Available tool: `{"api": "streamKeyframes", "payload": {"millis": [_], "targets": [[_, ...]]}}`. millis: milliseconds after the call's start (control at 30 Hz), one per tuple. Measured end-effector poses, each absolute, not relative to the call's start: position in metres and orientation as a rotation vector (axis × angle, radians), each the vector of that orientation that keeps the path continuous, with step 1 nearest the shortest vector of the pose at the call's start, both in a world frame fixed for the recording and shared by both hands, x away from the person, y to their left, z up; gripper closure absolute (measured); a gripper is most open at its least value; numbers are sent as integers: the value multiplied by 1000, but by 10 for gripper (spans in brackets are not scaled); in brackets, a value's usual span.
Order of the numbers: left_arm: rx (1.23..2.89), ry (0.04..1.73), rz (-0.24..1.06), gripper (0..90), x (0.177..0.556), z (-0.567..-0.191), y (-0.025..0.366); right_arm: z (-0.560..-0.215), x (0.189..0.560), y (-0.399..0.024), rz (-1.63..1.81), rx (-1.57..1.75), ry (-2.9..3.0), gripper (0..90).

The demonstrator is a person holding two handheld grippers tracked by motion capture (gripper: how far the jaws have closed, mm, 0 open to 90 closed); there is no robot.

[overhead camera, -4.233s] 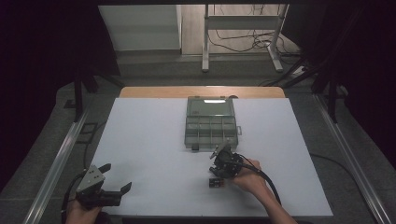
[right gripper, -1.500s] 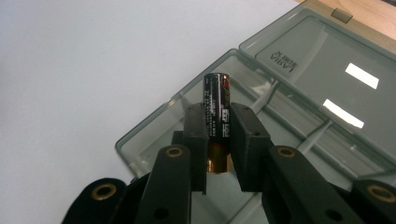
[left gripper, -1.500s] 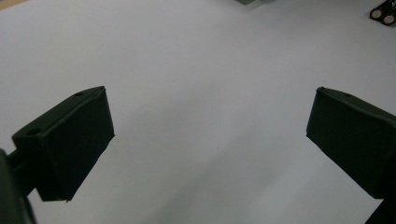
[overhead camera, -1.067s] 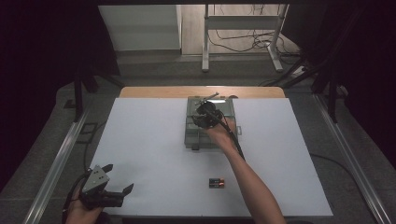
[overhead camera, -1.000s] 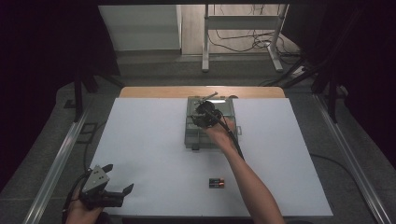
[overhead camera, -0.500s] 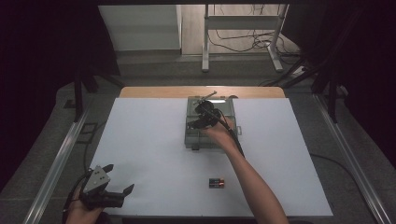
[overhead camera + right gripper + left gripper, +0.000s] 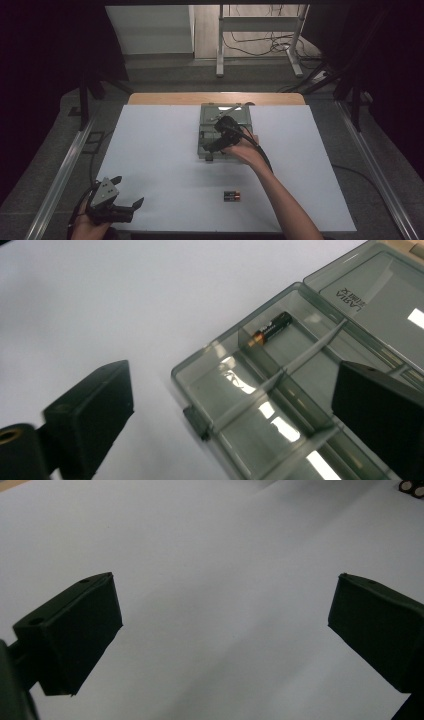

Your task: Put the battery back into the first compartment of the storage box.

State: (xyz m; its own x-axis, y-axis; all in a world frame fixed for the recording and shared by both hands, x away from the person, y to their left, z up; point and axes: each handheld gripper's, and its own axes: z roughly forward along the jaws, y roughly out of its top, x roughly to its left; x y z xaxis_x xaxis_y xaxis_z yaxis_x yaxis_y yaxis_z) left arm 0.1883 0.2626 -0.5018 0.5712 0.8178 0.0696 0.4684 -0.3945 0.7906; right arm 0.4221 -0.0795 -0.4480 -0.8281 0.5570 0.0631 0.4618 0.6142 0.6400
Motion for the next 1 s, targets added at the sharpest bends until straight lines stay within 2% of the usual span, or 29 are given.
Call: {"api": "streamKeyframes", "payload": {"millis": [100, 533, 867, 1000], "targets": [[2053, 1025, 594, 15, 188, -502, 262, -447, 413, -85, 1010, 828, 2684, 0], [2058, 1022, 600, 15, 188, -502, 261, -454, 378, -113, 920, 787, 2668, 0], [2055, 1019, 603, 15, 187, -501, 262, -455, 355, -126, 881, 890, 2703, 1], [2059, 1018, 605, 15, 187, -501, 261, -456, 344, -130, 830, 909, 2706, 73]]}}
